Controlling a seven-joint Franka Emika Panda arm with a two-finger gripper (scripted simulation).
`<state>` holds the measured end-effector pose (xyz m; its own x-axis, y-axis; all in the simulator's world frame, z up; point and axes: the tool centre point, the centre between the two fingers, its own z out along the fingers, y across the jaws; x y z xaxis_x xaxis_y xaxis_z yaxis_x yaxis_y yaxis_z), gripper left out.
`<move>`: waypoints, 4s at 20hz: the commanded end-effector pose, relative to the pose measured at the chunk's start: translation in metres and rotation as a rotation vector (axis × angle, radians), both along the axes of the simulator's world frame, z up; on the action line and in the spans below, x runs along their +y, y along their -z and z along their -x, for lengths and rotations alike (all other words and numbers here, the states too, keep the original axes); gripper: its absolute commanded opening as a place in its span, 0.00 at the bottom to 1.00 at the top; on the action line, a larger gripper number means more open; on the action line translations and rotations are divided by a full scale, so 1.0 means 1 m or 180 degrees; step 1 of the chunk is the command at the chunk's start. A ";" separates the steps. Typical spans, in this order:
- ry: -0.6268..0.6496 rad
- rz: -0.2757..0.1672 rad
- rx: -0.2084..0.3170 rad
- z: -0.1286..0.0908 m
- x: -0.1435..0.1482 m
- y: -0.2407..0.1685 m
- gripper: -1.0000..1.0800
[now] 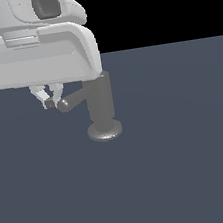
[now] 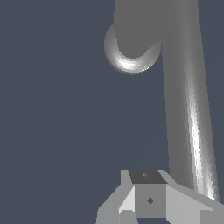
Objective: Turn on the faucet by rotating a designated handle.
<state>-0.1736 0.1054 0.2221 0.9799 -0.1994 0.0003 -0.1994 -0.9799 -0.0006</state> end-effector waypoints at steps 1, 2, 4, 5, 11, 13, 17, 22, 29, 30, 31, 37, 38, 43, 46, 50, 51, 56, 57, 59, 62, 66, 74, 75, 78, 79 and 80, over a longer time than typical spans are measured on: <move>0.0029 0.0000 0.0001 0.000 -0.016 0.000 0.00; 0.0029 0.0000 0.0001 0.000 -0.021 0.000 0.00; 0.0029 0.0000 0.0001 0.001 -0.031 0.000 0.00; 0.0029 0.0000 0.0001 0.001 -0.036 0.000 0.00; 0.0029 0.0000 0.0001 0.002 -0.067 0.000 0.00; 0.0029 0.0000 0.0001 0.003 -0.077 0.000 0.00; 0.0029 0.0000 0.0001 0.003 -0.098 0.000 0.00; 0.0029 0.0000 0.0001 0.004 -0.123 0.000 0.00; -0.0055 0.0026 -0.0171 -0.014 -0.133 -0.020 0.00; -0.0053 0.0026 -0.0167 -0.016 -0.136 -0.019 0.00; -0.0051 0.0025 -0.0163 -0.019 -0.139 -0.019 0.00; -0.0039 0.0022 -0.0138 -0.032 -0.158 -0.016 0.00; -0.0037 0.0022 -0.0134 -0.035 -0.162 -0.016 0.00; -0.0027 0.0019 -0.0114 -0.046 -0.177 -0.014 0.00; -0.0021 0.0018 -0.0102 -0.053 -0.187 -0.012 0.00; -0.0013 0.0015 -0.0086 -0.062 -0.200 -0.011 0.00; -0.0011 0.0015 -0.0081 -0.064 -0.203 -0.010 0.00; -0.0002 0.0012 -0.0062 -0.076 -0.218 -0.008 0.00; 0.0000 0.0011 -0.0058 -0.078 -0.222 -0.007 0.00; 0.0004 0.0010 -0.0050 -0.082 -0.228 -0.006 0.00; 0.0010 0.0009 -0.0038 -0.089 -0.237 -0.005 0.00; 0.0017 0.0006 -0.0023 -0.097 -0.249 -0.003 0.00; -0.0120 0.0022 -0.0135 -0.125 -0.239 -0.020 0.00; -0.0117 0.0022 -0.0132 -0.128 -0.239 -0.020 0.00; -0.0108 0.0020 -0.0124 -0.137 -0.241 -0.019 0.00; -0.0105 0.0020 -0.0122 -0.140 -0.241 -0.019 0.00; -0.0102 0.0020 -0.0119 -0.143 -0.242 -0.018 0.00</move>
